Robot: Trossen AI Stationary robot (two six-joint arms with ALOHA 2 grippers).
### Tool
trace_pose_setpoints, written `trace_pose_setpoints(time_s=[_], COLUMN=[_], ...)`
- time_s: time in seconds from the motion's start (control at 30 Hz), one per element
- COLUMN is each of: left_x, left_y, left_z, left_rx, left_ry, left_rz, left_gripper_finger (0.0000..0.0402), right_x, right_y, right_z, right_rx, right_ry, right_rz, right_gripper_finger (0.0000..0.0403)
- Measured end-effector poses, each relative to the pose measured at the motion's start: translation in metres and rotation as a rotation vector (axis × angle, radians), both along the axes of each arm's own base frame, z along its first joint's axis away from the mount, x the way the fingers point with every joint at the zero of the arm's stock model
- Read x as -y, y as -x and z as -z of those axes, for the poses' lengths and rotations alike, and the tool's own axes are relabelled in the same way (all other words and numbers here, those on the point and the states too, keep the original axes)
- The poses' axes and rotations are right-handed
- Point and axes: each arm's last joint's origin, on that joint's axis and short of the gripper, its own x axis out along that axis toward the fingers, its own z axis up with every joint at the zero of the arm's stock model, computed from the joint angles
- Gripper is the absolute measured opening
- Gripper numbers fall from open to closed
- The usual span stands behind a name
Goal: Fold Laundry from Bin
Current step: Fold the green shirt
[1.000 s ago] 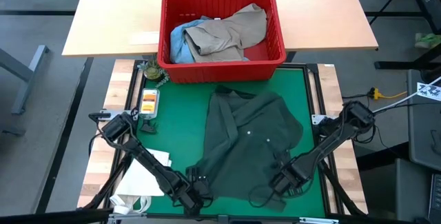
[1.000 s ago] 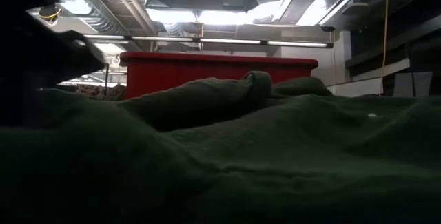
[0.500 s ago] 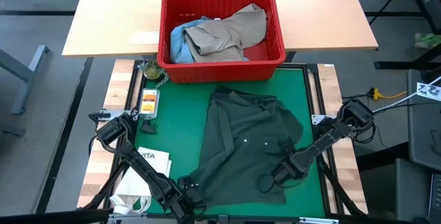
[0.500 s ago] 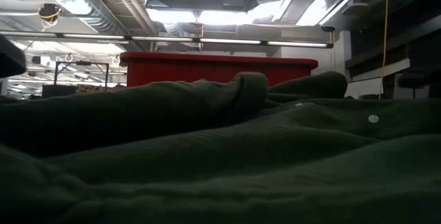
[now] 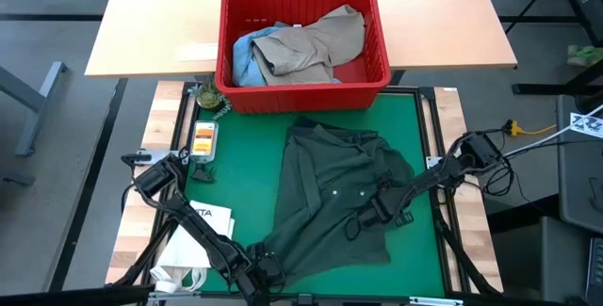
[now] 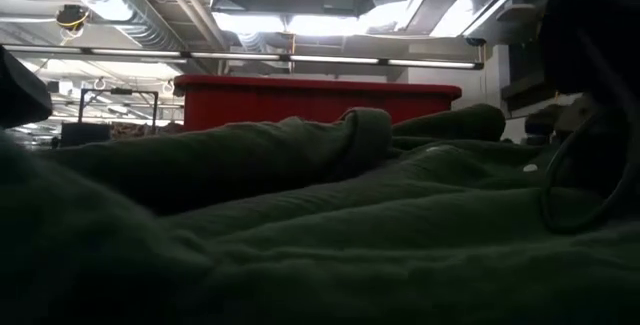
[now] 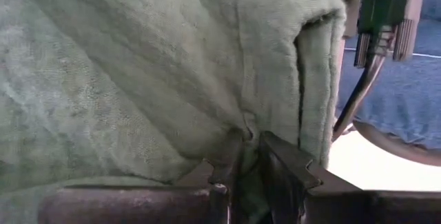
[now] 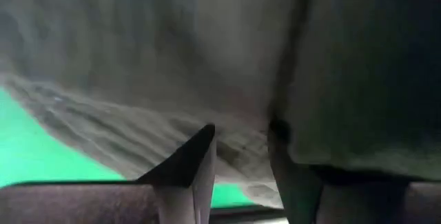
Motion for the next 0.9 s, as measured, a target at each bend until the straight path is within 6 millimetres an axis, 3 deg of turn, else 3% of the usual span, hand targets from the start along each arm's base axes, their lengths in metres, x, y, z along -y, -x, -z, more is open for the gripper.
trace_pose_setpoints(time_s=[0.23, 0.53, 0.7, 0.9], left_x=[-0.004, -0.012, -0.017, -0.019], left_y=[0.001, -0.009, -0.015, -0.017], left_z=[-0.018, -0.022, -0.023, -0.023], left_rx=[0.040, 0.090, 0.101, 0.114], left_ry=[0.007, -0.029, -0.029, -0.051], left_rz=[0.001, 0.034, 0.022, 0.073], left_gripper_finger=[0.0050, 0.0050, 0.0082, 0.0153], right_x=[-0.031, -0.095, -0.131, -0.168], right_y=[-0.004, 0.013, 0.026, 0.036], right_z=[-0.039, -0.073, -0.076, -0.080], right_rx=[0.091, 0.269, 0.413, 0.577], right_ry=[-0.061, -0.171, -0.306, -0.519], right_rz=[-0.085, -0.098, -0.063, -0.095], right_gripper_finger=[0.0134, 0.0134, 0.0134, 0.0133])
